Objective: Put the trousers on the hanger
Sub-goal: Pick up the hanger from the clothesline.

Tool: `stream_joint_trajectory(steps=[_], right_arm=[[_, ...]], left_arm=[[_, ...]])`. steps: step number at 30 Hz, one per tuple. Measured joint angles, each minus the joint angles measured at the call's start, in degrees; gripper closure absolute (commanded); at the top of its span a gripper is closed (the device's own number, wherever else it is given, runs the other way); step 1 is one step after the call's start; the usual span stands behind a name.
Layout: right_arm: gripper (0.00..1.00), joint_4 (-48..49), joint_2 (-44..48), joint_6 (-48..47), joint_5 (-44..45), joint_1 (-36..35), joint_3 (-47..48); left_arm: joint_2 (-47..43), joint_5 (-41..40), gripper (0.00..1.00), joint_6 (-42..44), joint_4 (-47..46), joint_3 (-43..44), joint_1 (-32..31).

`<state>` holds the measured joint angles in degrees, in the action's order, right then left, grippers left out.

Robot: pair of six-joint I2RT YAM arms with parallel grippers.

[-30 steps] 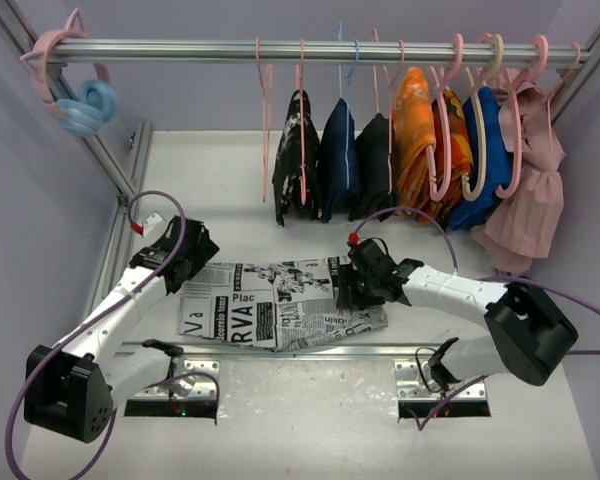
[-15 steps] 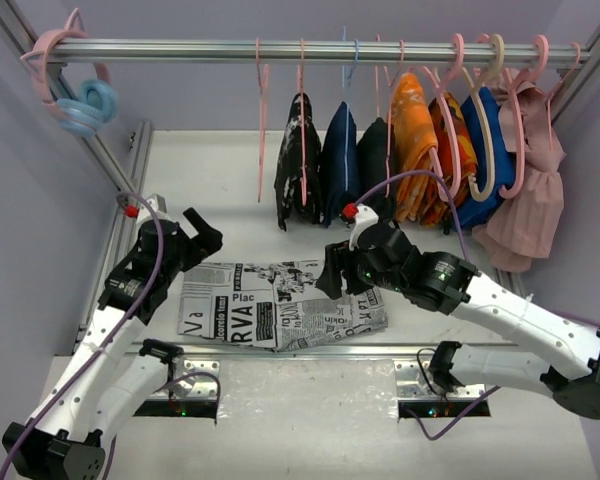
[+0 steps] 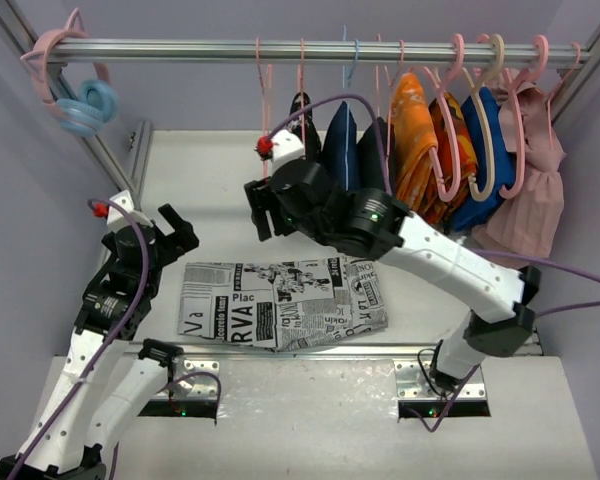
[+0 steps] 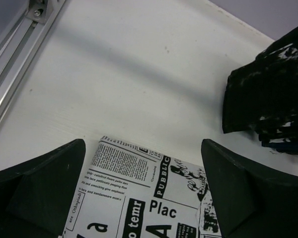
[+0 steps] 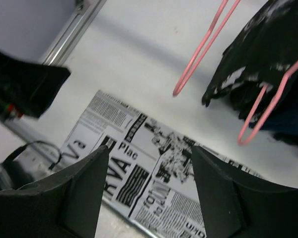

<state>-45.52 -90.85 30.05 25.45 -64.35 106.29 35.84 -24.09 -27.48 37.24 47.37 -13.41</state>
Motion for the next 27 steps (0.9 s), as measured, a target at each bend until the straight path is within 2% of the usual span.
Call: stream_joint_trajectory(steps=[5,10,12,13,14,18,21,23,27], right_arm=[[0.36,-0.04,-12.97,-5.77,9.12,0.71,11.97],[0.49,0.57,-22.71,-8.60,11.59,4.08,21.63],[0.58,1.10,-23.78,-7.98,10.82,6.63,21.41],[0.58,1.40,-24.13,-7.62,10.50,7.98,21.06],[0.65,1.91,-24.38,-7.37,10.45,9.38,20.45],[0.81,3.27,-25.08,-6.44,10.85,13.11,19.05],[0.88,5.09,-24.93,-4.69,11.46,13.50,16.91],[0.99,7.53,-23.79,-3.71,11.46,12.80,13.06],[1.00,12.07,-21.15,-2.22,11.79,11.70,6.63]], left_arm=[[-2.20,-1.21,0.00,0.35,0.38,-2.57,0.00],[-4.30,-0.90,0.00,0.71,0.05,-3.28,0.00],[-4.99,-0.65,0.00,0.85,-0.28,-3.30,0.00],[-5.54,-0.56,0.00,0.92,-0.45,-3.30,0.00],[-5.84,-0.46,0.00,1.03,-0.72,-3.30,0.00],[-5.89,0.30,0.00,1.52,-1.36,-3.30,0.00],[-5.95,0.73,0.00,1.68,-1.47,-3.31,0.00],[-6.04,0.90,0.00,1.76,-1.49,-3.35,0.00],[-6.64,1.23,0.00,1.78,-1.50,-3.52,0.00]])
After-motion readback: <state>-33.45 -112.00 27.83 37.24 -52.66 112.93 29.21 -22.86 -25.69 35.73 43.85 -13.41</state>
